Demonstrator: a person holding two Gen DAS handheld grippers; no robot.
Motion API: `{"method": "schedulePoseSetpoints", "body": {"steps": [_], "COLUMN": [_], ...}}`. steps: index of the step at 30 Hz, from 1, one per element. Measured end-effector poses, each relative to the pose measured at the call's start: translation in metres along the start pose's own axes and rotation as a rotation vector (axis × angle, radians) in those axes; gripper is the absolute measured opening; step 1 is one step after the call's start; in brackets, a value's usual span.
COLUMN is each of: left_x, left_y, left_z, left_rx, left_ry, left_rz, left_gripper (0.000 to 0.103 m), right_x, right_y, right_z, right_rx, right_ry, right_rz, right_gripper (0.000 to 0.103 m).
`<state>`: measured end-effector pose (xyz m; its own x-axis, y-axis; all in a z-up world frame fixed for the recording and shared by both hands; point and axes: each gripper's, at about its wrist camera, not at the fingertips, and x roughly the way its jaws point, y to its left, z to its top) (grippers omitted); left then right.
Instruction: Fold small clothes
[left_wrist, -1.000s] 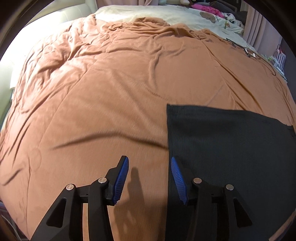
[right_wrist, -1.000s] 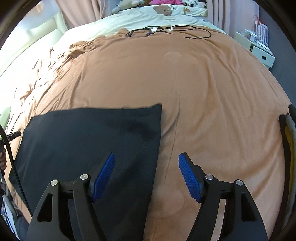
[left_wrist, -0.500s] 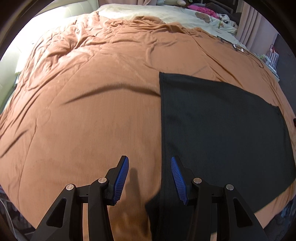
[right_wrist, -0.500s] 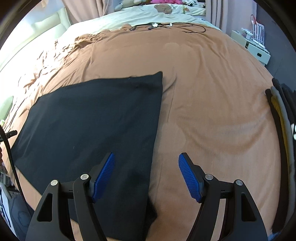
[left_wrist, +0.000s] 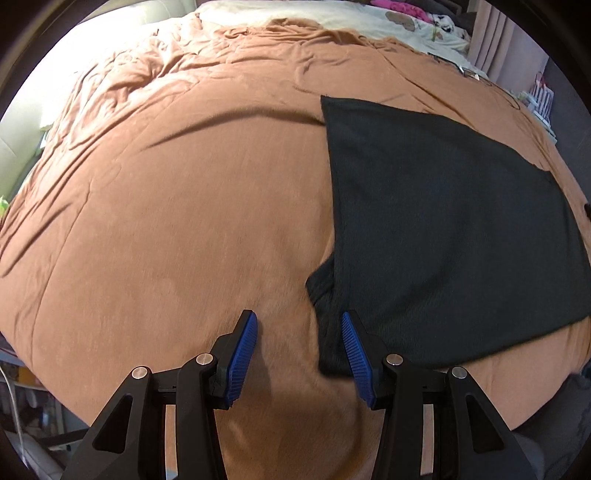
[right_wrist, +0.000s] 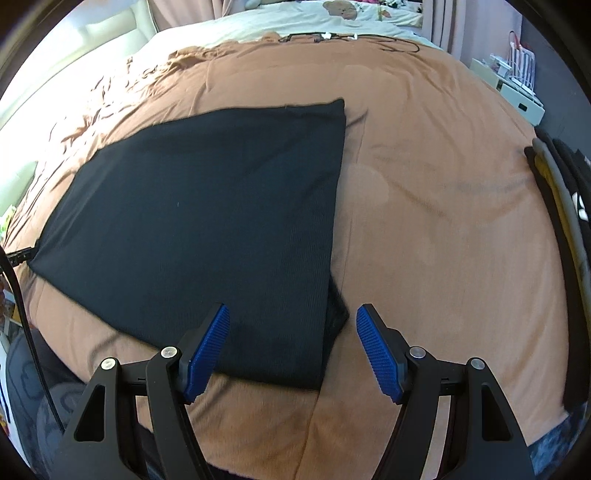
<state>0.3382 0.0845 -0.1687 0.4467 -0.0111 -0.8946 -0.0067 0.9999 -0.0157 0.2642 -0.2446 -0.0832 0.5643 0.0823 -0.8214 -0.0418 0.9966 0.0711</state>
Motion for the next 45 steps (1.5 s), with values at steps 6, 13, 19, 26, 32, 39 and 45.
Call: {"method": "schedulePoseSetpoints", "body": {"steps": [6, 13, 19, 26, 32, 39, 45], "left_x": [-0.004, -0.019, -0.039, -0.056, -0.047, -0.024, -0.023], "left_y": [0.005, 0.012, 0.019, 0.022, 0.025, 0.035, 0.044], "left_z": [-0.01, -0.027, -0.038, -0.044, -0.042, -0.046, -0.048], "left_rx": [0.001, -0.023, -0.061, -0.162, -0.214, -0.294, -0.349], "left_ry": [-0.025, -0.067, -0.106, -0.136, -0.112, -0.051, -0.048], "left_rz": [0.028, 0.005, -0.036, -0.134, -0.199, -0.298, -0.397], "left_gripper": [0.055, 0.055, 0.055, 0.055, 0.055, 0.055, 0.055], "right_x": [0.006, -0.021, -0.057, -0.067, -0.052, -0.026, -0.014], "right_y": [-0.01, -0.016, -0.018, -0.024, -0.025, -0.032, -0.035], "right_z": [-0.018, -0.027, -0.035, -0.037, -0.036, -0.041, -0.048], "right_rx": [0.03, 0.066, 0.111, 0.132, 0.211, 0.327, 0.401], "right_ry": [0.057, 0.064, 0.002, -0.05, -0.085, -0.093, -0.114], "right_rz": [-0.093, -0.147, -0.106, -0.021, 0.088, 0.186, 0.197], "right_gripper": [0.068, 0.062, 0.062, 0.062, 0.054, 0.054, 0.054]}}
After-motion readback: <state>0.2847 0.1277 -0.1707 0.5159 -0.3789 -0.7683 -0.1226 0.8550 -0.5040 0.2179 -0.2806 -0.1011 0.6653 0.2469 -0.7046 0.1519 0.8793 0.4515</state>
